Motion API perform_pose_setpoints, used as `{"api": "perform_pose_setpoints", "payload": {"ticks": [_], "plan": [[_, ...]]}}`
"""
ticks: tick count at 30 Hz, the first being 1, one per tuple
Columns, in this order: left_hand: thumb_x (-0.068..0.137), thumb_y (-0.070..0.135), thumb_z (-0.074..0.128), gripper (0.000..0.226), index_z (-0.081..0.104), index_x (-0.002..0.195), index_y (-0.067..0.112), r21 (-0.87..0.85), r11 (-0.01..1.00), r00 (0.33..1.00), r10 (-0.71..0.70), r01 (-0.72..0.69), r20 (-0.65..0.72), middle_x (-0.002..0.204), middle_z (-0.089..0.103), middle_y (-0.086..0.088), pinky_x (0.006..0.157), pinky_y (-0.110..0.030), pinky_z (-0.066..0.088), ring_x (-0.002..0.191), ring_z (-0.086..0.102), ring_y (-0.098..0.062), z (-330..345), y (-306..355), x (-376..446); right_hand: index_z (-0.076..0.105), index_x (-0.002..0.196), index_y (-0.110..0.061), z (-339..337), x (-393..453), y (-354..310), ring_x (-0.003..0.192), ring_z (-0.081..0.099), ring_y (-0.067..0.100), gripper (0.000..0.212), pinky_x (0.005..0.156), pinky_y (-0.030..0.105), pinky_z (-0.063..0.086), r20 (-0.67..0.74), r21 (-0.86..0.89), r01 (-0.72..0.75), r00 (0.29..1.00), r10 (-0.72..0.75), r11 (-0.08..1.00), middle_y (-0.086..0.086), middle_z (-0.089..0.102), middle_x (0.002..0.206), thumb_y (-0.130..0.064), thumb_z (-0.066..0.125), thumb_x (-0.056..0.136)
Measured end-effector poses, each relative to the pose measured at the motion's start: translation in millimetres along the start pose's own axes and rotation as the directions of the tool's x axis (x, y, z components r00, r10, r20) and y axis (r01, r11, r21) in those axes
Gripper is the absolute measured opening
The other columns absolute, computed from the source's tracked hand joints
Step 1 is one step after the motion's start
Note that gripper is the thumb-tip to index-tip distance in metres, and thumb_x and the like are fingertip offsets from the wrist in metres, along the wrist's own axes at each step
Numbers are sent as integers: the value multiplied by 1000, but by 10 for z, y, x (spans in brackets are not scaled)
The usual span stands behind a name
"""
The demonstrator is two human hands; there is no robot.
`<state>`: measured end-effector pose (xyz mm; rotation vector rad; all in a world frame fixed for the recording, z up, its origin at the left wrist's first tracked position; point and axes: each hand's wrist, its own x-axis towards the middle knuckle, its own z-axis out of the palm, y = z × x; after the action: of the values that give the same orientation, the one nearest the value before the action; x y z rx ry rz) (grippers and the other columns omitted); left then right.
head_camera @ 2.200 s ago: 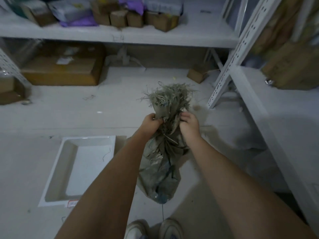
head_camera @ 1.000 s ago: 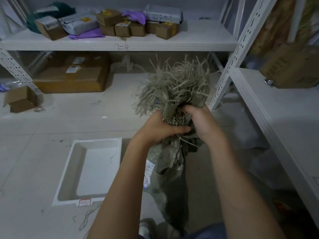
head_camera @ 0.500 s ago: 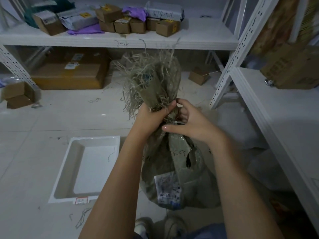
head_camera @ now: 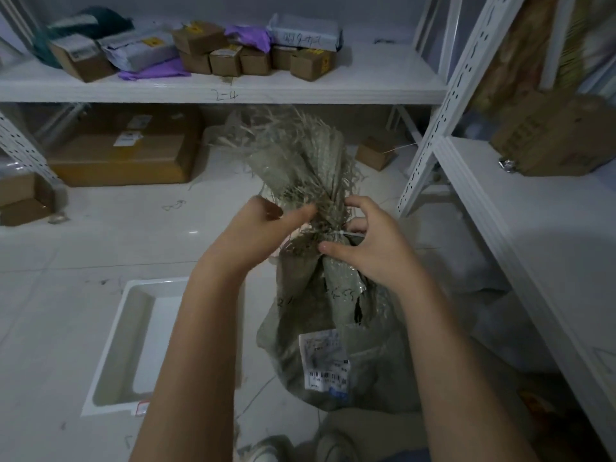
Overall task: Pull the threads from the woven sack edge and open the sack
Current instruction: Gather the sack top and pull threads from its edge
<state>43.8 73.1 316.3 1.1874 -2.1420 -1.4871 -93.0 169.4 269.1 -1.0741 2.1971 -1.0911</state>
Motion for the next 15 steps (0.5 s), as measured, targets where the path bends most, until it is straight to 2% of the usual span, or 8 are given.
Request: {"api": "perform_pose_setpoints", "payload": {"ticks": [1, 3, 4, 6, 8, 10, 12, 15], "plan": [[88, 42, 58, 24, 59, 83, 19, 65, 997, 995, 35, -30, -90, 82, 62, -3, 70, -28, 47, 71, 59, -16, -89, 26, -82, 37, 137, -30, -17, -3, 6, 114, 56, 18, 85, 100, 41, 46, -1, -6, -12, 1000, 12, 1000, -2, 59, 114, -44, 80, 66], [88, 32, 60, 20, 66, 77, 17, -65, 995, 984, 65, -76, -166, 80, 68, -4, 74, -30, 50, 69, 63, -14, -238, 115, -275, 36, 138, -29, -40, -4, -4, 113, 55, 18, 85, 100, 40, 46, 2, -12, -34, 999, 34, 999, -6, 52, 107, -44, 80, 67], [86, 28, 62, 16, 69, 77, 18, -125, 986, 983, 89, -110, -163, 78, 69, -2, 71, -26, 50, 65, 62, -9, -268, 145, -338, 35, 139, -29, -49, 1, -15, 113, 55, 18, 86, 100, 40, 46, 1, -8, -40, 999, 40, 999, -8, 51, 106, -44, 80, 67], [83, 25, 67, 9, 71, 76, 20, -73, 983, 976, 157, -170, -153, 74, 68, 1, 63, -17, 46, 62, 58, -6, -217, 149, -365, 37, 137, -29, -56, 14, -51, 111, 56, 17, 84, 98, 40, 47, -13, 24, -46, 999, 47, 999, -8, 53, 105, -44, 80, 66], [81, 21, 69, 4, 69, 78, 23, 21, 977, 970, 214, -213, -119, 77, 68, 5, 64, -15, 47, 69, 61, -5, -94, 103, -287, 42, 124, -29, -39, 8, -79, 105, 59, 16, 75, 93, 40, 50, -34, 79, -39, 999, 42, 996, -5, 61, 106, -44, 82, 62], [81, 15, 69, 14, 69, 77, 28, 38, 962, 961, 272, -270, -60, 85, 68, 7, 76, -17, 46, 83, 62, -5, 20, 47, -216, 42, 101, -31, -21, -18, -116, 96, 63, 17, 63, 85, 42, 53, -48, 122, -16, 999, 22, 992, -1, 66, 101, -49, 81, 55], [82, 19, 68, 23, 66, 78, 42, 76, 950, 952, 305, -302, -32, 98, 66, 5, 88, -17, 45, 96, 59, -5, 85, 1, -182, 39, 83, -35, -14, -48, -161, 89, 66, 17, 54, 77, 41, 55, -51, 159, 25, 999, -17, 987, 0, 69, 94, -53, 77, 50], [83, 26, 67, 21, 65, 84, 47, 100, 946, 945, 316, -308, -81, 105, 66, 1, 95, -30, 49, 101, 60, -11, 141, -56, -137, 39, 75, -33, -6, -69, -227, 81, 68, 26, 39, 73, 47, 54, -38, 188, 104, 994, -98, 977, 9, 71, 84, -35, 77, 63]]}}
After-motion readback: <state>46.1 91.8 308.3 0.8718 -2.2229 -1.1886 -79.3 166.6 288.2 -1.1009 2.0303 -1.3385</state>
